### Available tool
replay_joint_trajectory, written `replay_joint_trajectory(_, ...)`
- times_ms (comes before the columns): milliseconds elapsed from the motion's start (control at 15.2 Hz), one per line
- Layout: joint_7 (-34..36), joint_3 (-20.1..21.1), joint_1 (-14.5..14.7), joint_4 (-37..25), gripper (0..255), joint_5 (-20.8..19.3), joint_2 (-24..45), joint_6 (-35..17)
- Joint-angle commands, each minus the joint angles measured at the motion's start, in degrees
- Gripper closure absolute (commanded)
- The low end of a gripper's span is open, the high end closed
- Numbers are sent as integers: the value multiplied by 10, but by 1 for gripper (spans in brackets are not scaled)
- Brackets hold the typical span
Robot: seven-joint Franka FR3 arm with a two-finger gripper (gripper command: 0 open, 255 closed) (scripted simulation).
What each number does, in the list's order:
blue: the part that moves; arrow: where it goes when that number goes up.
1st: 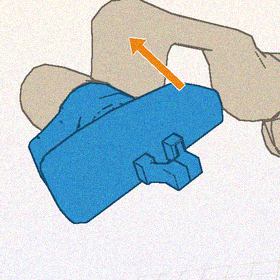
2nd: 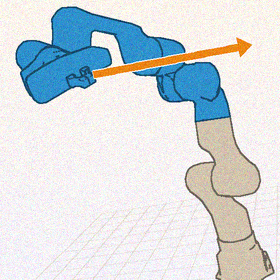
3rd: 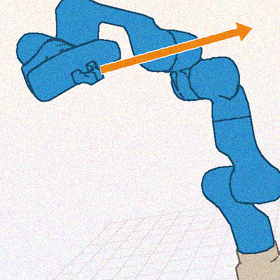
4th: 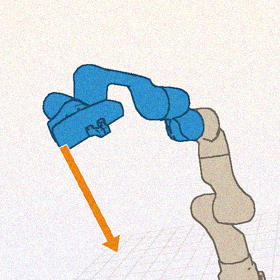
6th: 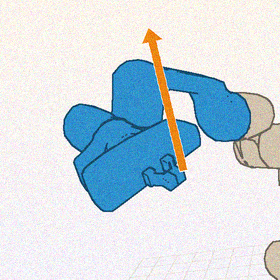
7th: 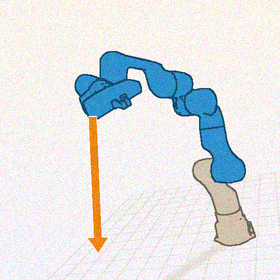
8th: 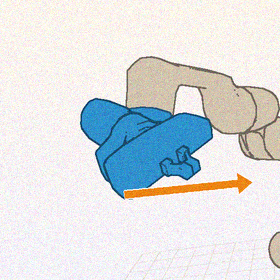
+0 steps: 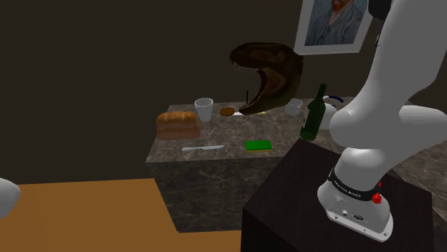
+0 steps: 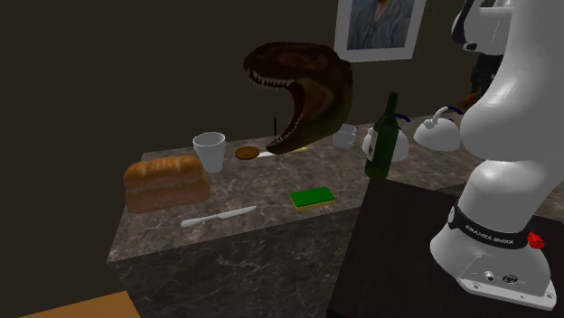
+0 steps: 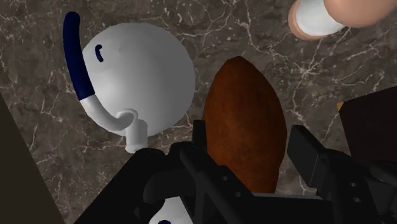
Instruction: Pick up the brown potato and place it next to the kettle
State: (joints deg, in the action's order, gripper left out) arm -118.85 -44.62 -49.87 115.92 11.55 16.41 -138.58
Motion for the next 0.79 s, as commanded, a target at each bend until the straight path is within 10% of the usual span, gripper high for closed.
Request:
replay_joint_trajectory(0,-43,10,-38,-37,255,33,32,12)
replay_joint_trajectory(264,-107,30,-113,-115,255,82,90,43)
replay_joint_trajectory(726,-124,51,-127,-100,255,109,119,3)
